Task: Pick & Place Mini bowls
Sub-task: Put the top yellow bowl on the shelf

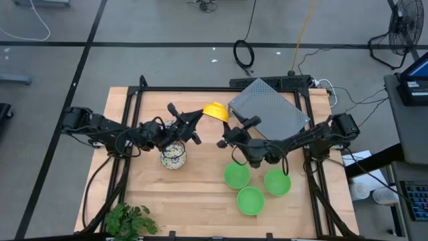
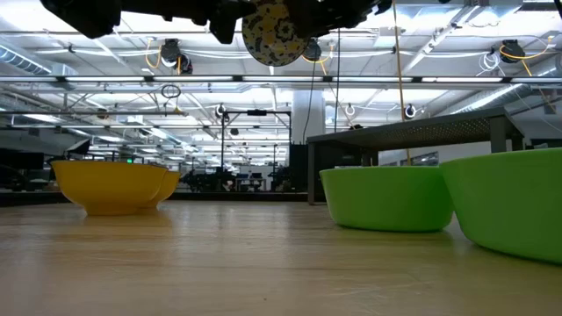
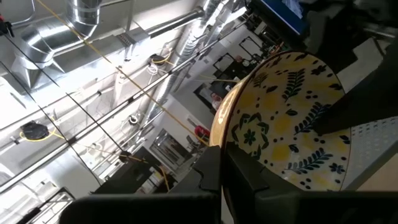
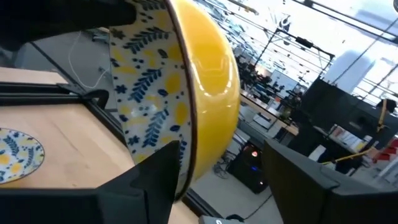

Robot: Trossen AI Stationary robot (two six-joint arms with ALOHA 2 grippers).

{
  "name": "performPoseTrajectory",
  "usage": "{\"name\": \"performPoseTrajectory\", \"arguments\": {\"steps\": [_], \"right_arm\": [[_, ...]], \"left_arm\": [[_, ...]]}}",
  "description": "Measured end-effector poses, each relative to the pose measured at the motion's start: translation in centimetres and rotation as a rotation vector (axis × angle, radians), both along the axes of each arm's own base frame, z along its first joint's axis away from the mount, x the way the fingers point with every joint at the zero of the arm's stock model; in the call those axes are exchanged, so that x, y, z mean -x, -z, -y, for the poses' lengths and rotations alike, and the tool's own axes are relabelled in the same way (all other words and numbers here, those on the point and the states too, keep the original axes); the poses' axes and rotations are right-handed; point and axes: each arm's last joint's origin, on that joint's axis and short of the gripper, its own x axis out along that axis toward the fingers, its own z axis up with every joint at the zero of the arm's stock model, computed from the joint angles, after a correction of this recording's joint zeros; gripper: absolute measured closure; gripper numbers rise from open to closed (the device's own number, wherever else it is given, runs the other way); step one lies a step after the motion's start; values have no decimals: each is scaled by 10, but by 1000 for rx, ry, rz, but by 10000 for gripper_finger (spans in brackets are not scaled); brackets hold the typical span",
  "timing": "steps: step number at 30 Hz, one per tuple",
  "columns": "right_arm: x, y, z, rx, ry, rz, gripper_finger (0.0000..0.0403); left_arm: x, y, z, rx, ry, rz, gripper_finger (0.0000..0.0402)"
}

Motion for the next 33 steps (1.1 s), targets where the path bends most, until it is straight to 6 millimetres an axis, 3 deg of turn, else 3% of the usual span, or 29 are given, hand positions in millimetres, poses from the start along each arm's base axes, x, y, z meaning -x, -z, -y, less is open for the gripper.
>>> {"name": "performPoseTrajectory", "arguments": {"steps": [6,13,19,23,33], "right_arm": [[-1,-2,1,16,-28,-6,244],[0,-8,1,17,-39,24,381],[0,-7,2,37,-19,-15,390],[0,-6,2,59,-37,-50,400],[-2,-2,1,100,-69,-127,402]], "left_arm": [[0,0,0,10,4,8,396],[0,0,1,31,17,20,394],[-2,4,2,68,64,15,384],[-4,3,2,117,88,26,317],[-16,-14,16,247,14,-33,97]]}}
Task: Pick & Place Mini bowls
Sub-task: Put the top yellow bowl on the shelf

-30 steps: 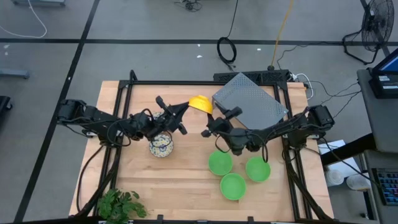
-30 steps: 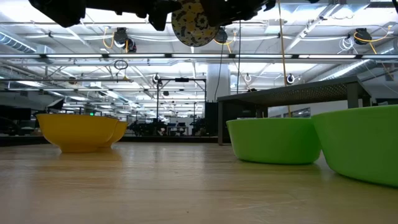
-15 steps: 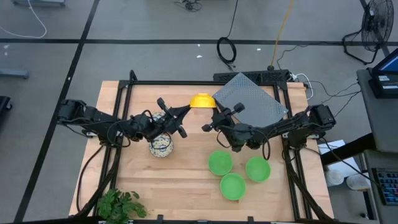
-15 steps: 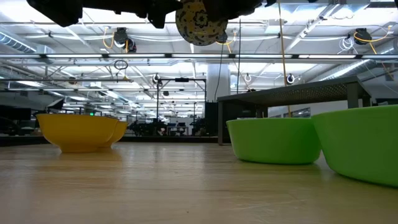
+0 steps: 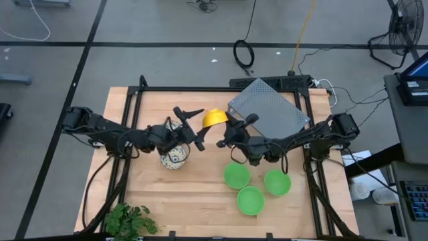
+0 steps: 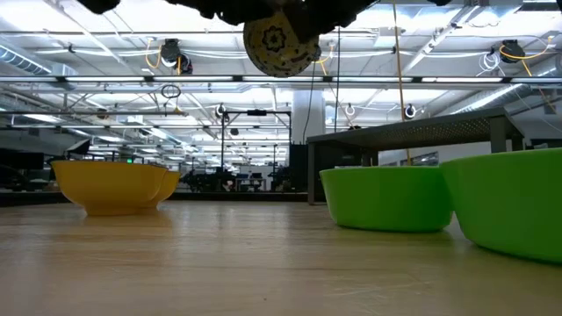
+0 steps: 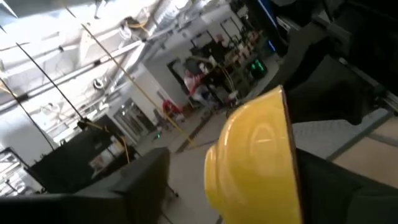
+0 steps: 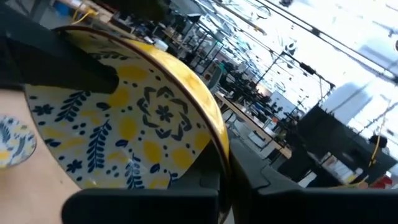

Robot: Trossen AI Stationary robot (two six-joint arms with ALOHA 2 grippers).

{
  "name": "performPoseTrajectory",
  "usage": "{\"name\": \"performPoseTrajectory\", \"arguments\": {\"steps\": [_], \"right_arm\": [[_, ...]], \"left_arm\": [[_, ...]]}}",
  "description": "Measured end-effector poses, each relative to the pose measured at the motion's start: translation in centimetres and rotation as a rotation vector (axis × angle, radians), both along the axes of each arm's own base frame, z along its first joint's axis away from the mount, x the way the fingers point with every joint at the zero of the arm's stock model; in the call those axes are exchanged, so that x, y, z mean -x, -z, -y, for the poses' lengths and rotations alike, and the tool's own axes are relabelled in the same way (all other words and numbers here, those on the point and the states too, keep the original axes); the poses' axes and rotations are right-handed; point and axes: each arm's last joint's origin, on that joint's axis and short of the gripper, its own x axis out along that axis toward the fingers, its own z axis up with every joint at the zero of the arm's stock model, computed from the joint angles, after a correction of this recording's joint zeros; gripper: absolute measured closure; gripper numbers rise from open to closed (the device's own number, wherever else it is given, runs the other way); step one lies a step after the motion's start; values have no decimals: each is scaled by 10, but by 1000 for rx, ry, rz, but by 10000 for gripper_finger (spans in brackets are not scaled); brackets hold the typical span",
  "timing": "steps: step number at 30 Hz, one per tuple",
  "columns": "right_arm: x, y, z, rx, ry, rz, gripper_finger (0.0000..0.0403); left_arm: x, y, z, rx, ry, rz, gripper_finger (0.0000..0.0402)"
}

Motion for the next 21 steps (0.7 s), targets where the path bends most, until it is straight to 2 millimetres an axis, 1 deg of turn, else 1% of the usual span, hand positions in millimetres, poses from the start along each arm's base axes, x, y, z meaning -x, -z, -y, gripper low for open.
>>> {"name": "performPoseTrajectory", "arguments": {"steps": [2,4,7,10,13,15,16,19,21], "right_arm": [[2,-5,5,18,7,-16,402],[6,-14,12,40,21,-30,402],[19,-36,28,54,65,-12,402],[38,-63,49,46,132,-1,402],[57,-82,72,10,163,-2,402],[67,-94,88,-57,118,9,402],[73,-98,97,-118,72,12,402],[85,-113,130,-406,-99,42,402],[89,-119,153,-558,-119,14,402]], "left_arm": [[-1,-4,4,9,-16,-9,67],[-1,-8,8,12,-35,-18,43],[0,-8,13,-3,-55,-45,17],[0,-6,15,-36,-57,-84,4],[0,-6,13,-31,-36,-75,6],[-1,-6,10,-32,-33,-75,9],[-1,-6,9,-30,-31,-73,10],[-3,-6,4,-16,-28,-64,11],[-3,-6,0,-9,-35,-59,11]]}}
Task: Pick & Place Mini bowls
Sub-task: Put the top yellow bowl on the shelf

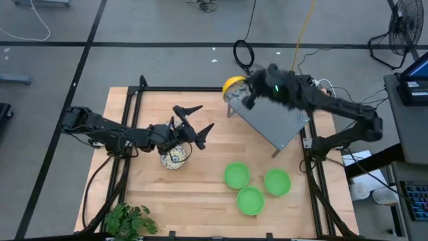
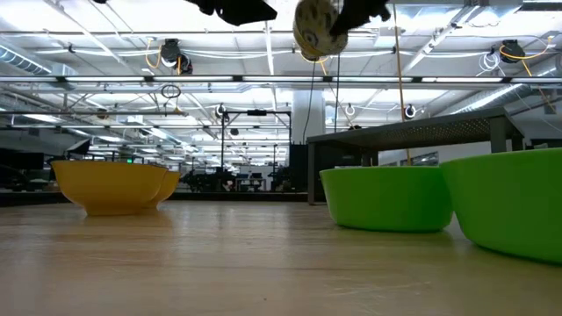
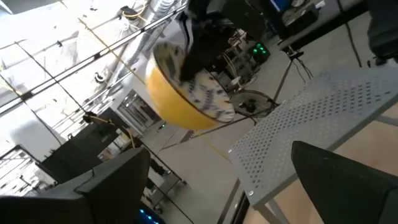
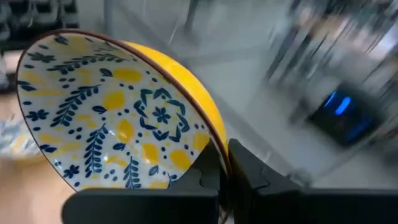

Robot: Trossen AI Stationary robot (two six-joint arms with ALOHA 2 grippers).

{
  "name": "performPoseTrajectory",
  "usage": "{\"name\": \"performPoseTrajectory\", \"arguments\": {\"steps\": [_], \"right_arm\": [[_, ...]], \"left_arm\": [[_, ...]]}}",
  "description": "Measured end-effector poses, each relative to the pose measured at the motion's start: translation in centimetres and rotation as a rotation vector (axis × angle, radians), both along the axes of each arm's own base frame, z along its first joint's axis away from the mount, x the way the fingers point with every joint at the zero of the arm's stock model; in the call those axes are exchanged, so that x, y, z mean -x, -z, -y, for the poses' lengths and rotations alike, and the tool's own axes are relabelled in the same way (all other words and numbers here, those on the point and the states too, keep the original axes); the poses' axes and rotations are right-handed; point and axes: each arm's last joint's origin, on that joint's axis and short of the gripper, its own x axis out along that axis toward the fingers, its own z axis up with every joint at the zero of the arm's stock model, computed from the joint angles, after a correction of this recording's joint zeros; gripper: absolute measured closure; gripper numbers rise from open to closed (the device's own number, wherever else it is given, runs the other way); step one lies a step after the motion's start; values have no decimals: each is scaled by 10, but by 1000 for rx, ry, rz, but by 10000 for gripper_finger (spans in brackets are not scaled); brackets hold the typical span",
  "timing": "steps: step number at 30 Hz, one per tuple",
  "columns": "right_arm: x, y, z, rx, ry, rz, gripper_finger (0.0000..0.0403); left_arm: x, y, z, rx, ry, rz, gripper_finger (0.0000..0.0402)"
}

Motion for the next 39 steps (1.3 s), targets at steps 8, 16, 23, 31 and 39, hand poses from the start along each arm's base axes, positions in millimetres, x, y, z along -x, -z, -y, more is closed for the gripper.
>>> {"name": "performPoseTrajectory", "arguments": {"steps": [8,16,23,31,39], "right_arm": [[28,-19,81,-477,151,-180,402],[34,19,119,-747,196,-295,402],[25,39,123,-844,105,-360,402],[28,49,121,-898,145,-435,402],[29,74,123,-926,170,-493,402]], "left_arm": [[-1,3,-13,30,-36,-5,11],[-2,6,-15,39,-39,-25,11],[-2,8,-15,35,-39,-49,11],[-2,8,-15,37,-40,-48,11],[-2,8,-15,39,-39,-46,11]]}}
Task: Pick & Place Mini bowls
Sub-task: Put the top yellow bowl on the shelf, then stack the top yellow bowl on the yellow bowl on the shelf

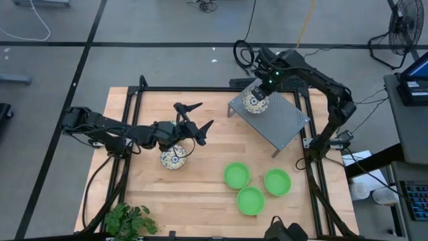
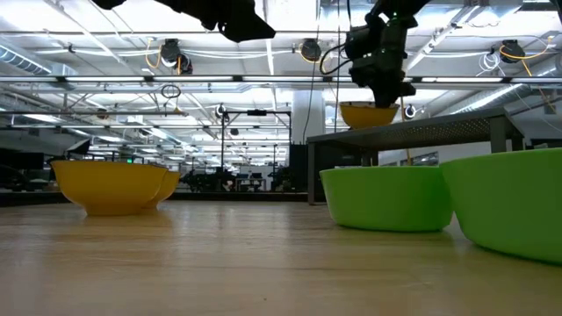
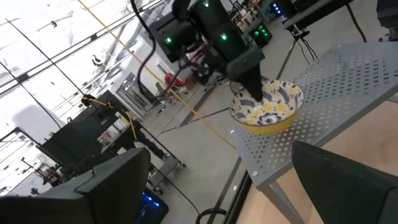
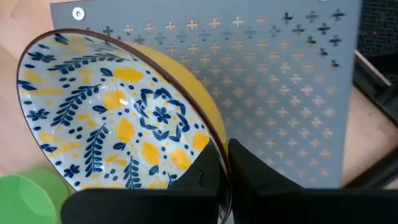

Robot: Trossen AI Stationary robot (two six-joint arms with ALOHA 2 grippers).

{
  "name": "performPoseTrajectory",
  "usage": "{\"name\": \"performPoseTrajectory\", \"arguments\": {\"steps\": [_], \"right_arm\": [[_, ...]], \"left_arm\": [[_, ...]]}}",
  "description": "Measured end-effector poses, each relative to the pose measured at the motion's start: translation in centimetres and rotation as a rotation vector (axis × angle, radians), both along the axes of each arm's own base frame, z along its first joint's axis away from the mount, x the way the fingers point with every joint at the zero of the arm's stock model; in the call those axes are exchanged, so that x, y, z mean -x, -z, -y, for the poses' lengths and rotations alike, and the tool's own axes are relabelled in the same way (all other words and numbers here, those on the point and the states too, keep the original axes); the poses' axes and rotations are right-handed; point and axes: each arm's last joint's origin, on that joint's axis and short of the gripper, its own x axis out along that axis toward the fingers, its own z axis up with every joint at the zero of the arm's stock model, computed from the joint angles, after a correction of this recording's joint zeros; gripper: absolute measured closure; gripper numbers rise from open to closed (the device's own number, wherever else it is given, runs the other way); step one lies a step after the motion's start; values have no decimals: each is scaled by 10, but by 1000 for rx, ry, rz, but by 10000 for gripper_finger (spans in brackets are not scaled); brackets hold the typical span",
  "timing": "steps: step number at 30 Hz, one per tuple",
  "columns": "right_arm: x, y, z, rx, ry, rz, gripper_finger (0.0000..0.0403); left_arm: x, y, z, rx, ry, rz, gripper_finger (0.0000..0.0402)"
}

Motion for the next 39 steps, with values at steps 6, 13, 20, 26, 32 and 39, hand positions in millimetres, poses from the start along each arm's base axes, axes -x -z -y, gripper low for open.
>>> {"name": "performPoseTrajectory", "arguments": {"steps": [6,13,20,26,32,39], "right_arm": [[-1,5,1,2,-8,6,400],[-4,4,4,36,-5,36,365],[-5,4,3,36,-6,35,338],[-5,4,3,38,1,35,326],[-2,4,5,116,24,-44,313],[4,-8,0,159,21,-20,296]], "left_arm": [[0,0,0,0,0,0,11],[0,0,0,0,0,0,11],[0,0,0,0,-1,0,11],[0,0,0,0,-1,0,11],[0,0,0,-1,-1,0,11],[0,0,0,-1,-1,-1,11]]}}
